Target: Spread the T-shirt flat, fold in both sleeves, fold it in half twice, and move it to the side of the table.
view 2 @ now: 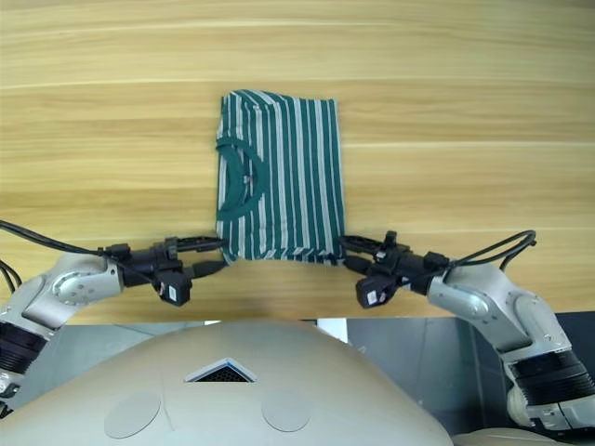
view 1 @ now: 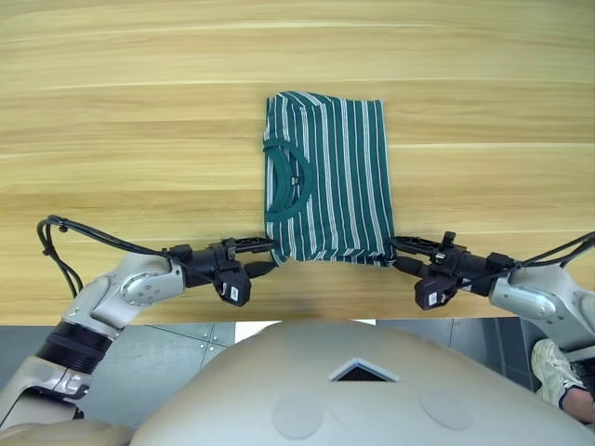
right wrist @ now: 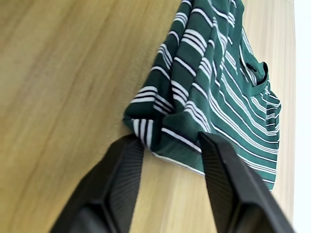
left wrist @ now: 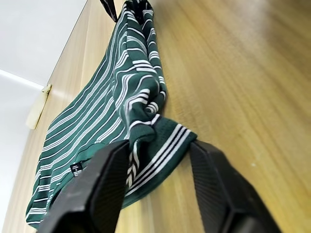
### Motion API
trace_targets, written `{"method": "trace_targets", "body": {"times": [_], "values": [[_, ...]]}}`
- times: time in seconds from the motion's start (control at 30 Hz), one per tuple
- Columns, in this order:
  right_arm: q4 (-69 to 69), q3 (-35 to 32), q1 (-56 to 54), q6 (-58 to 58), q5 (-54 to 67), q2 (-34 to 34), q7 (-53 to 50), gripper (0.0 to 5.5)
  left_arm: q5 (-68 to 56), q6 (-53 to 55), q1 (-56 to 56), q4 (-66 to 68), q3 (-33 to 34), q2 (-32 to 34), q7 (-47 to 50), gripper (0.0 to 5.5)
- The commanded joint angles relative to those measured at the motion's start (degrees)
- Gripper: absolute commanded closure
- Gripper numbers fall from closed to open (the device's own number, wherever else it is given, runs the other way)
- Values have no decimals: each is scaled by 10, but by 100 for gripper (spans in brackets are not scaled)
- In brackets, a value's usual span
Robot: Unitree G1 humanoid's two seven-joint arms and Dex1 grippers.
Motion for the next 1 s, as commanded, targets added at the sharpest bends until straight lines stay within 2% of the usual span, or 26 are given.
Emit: {"method": "trace_targets", "body": {"times": [0.03,0.13,0.23,0.37,0.5,0.73,1.0], "values": [[8,5,16,12,-17,-16,22,429,49,18,-3,39,-17,2,-14,395],[9,7,15,13,-18,-13,22,500,50,13,-17,49,-20,-8,-6,457],[7,9,13,15,-17,-8,24,548,51,7,-31,57,-28,-22,2,497],[10,11,19,15,-19,0,16,550,52,-1,-42,73,-25,-27,15,544],[13,7,8,10,1,18,-3,550,45,-6,-35,78,-26,-19,14,550],[10,-4,6,-11,105,46,-16,550,14,-11,9,64,-18,2,13,550],[-18,-39,89,-13,189,30,1,550,-80,31,137,-34,27,24,24,550]]}}
